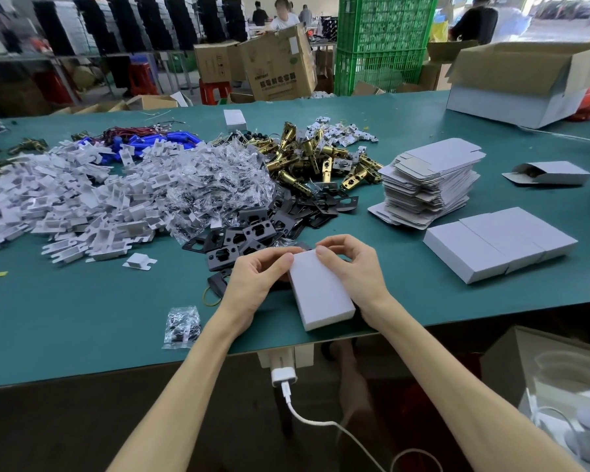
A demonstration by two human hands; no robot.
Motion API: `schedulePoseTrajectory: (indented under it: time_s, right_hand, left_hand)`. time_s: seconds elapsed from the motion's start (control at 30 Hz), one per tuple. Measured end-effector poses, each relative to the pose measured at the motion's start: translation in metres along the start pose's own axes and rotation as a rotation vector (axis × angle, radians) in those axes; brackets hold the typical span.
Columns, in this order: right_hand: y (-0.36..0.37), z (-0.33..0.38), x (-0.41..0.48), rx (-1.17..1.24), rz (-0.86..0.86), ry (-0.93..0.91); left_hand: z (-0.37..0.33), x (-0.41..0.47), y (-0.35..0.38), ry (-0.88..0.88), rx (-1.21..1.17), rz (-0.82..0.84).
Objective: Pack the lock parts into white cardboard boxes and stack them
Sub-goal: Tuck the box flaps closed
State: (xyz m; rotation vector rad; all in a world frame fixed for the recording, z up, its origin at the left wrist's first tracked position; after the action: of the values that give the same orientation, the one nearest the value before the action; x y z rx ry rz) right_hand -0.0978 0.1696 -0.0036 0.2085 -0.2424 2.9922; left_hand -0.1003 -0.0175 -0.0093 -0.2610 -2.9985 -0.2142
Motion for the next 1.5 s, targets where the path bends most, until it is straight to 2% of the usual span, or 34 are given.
schedulePoseTrajectory:
  time_s: [0.13, 0.3, 0.4, 0.57, 0.77, 0.97, 1.13, 1.3, 1.4, 1.5]
  right_hand:
    - [-0.021, 0.005, 0.006, -0.097, -0.028, 0.023]
    - [-0.057, 0.009, 0.021, -0.376, -0.063, 0.055]
    - [-0.052, 0.007, 0.019, -0.508, 0.045, 0.091]
    - [-0.019, 0.03, 0.006, -0.775, 0.165, -0.028]
    - [0.005, 0.023, -0.013, -1.16, 0.28, 0.045]
    - [-0.02, 0.019, -0.02, -1.171, 0.188, 0.138]
    - [-0.046, 0.022, -0.021, -1.073, 0.21, 0.088]
    - [-0.111, 0.046, -0.007, -1.009, 0.01, -0.024]
    - [-0.16, 0.054, 0.013, -1.06, -0.11, -0.002]
    - [-0.198, 0.05, 0.027, -1.093, -0.16, 0.079]
  left_hand:
    - [0.002, 0.002, 0.0, 0.007, 0.027, 0.003]
    - [0.0, 0.003, 0.0, 0.025, 0.081, 0.013]
    - [0.0, 0.002, 0.0, 0.028, 0.09, 0.02]
    - [0.0, 0.003, 0.001, 0.045, 0.107, 0.021]
    - [0.001, 0.004, -0.001, 0.06, 0.095, 0.018]
    - [0.001, 0.004, -0.002, 0.056, 0.115, 0.004]
    - [0.001, 0.005, -0.002, 0.051, 0.122, -0.002]
    - [0.003, 0.004, 0.001, 0.041, 0.141, 0.015]
    - [0.002, 0.005, 0.002, 0.043, 0.148, 0.029]
    - [0.002, 0.004, 0.003, 0.042, 0.157, 0.033]
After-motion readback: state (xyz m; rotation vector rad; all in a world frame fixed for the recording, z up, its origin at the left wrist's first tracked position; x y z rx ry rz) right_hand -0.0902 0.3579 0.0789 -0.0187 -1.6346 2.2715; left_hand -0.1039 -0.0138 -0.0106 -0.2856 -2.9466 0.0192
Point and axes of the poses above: each hand's wrist, its own x-axis towards the middle knuckle, its own y-axis out of the palm, z = x × y, the point moved 9 cm from there along x, towards the middle knuckle, and after that the axes turned 7 degrees about -x, right-handed, at the moved point
